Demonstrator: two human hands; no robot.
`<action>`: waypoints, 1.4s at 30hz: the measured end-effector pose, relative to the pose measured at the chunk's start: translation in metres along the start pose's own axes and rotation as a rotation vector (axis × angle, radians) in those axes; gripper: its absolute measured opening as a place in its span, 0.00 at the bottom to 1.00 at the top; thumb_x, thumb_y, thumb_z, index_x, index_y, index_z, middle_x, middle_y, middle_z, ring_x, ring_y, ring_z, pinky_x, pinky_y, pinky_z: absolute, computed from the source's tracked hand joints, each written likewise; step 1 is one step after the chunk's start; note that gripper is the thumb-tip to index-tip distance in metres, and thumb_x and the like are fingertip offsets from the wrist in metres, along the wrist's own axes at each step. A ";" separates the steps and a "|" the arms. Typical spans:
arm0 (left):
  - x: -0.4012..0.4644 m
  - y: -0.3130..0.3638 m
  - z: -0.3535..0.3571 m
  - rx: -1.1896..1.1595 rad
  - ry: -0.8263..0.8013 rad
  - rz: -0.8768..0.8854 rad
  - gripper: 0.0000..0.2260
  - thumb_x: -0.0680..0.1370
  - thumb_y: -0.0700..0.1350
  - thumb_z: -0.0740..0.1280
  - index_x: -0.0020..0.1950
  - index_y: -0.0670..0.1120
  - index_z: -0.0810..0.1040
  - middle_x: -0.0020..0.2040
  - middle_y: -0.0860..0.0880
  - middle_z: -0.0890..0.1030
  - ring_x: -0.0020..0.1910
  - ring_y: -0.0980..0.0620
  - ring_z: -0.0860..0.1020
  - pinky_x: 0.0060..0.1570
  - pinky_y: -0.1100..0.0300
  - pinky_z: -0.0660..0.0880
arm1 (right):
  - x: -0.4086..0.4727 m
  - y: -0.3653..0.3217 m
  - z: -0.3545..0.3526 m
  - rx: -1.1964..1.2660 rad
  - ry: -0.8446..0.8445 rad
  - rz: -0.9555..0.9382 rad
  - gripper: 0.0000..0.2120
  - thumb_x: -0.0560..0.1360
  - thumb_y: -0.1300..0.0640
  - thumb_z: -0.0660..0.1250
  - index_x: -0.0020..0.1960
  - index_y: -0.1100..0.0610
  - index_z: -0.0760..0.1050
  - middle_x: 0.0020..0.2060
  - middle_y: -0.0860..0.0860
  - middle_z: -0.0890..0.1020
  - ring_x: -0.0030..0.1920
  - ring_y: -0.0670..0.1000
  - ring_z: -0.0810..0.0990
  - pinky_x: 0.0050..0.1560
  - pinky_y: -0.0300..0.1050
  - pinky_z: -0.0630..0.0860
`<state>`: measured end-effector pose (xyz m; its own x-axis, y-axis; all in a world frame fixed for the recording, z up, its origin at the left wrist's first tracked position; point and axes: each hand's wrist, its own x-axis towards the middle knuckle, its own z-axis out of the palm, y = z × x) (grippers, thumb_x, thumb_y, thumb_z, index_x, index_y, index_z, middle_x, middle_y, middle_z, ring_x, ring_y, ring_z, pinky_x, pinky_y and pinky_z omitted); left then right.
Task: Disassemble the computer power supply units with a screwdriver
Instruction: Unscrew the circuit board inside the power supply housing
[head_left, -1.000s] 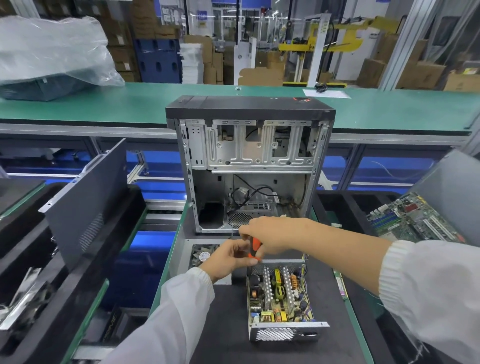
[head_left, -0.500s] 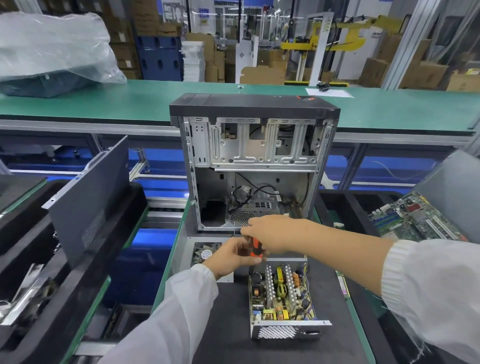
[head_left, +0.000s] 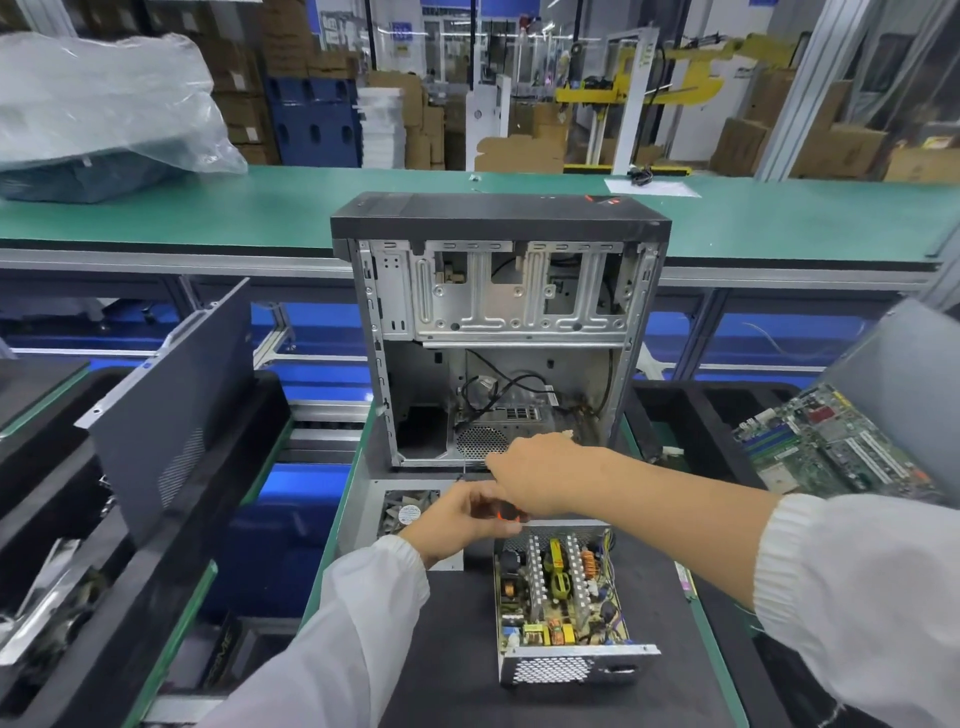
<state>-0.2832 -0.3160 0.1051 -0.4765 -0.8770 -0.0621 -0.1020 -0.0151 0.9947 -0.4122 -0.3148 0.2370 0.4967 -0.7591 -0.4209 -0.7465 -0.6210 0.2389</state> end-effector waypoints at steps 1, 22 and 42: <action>0.000 0.000 0.000 -0.005 0.003 -0.005 0.09 0.75 0.32 0.71 0.54 0.38 0.81 0.48 0.49 0.85 0.51 0.56 0.82 0.54 0.66 0.74 | -0.001 0.001 0.000 -0.009 -0.009 -0.034 0.14 0.79 0.57 0.63 0.64 0.58 0.68 0.56 0.57 0.75 0.47 0.56 0.75 0.38 0.50 0.68; 0.003 -0.010 0.001 -0.047 0.043 0.009 0.10 0.72 0.35 0.74 0.51 0.33 0.80 0.46 0.45 0.85 0.48 0.53 0.82 0.55 0.56 0.76 | -0.009 0.002 0.005 0.012 0.023 -0.150 0.19 0.76 0.61 0.67 0.65 0.55 0.68 0.56 0.53 0.70 0.54 0.55 0.75 0.41 0.48 0.71; -0.001 -0.008 0.003 -0.103 0.046 0.001 0.09 0.73 0.34 0.73 0.51 0.43 0.83 0.50 0.43 0.85 0.53 0.46 0.83 0.56 0.58 0.75 | -0.010 0.005 0.005 0.156 0.018 -0.168 0.21 0.74 0.61 0.69 0.64 0.55 0.67 0.55 0.54 0.69 0.48 0.54 0.71 0.42 0.48 0.67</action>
<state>-0.2848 -0.3133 0.0970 -0.4360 -0.8979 -0.0601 -0.0106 -0.0617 0.9980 -0.4232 -0.3092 0.2385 0.6265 -0.6516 -0.4277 -0.7113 -0.7023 0.0279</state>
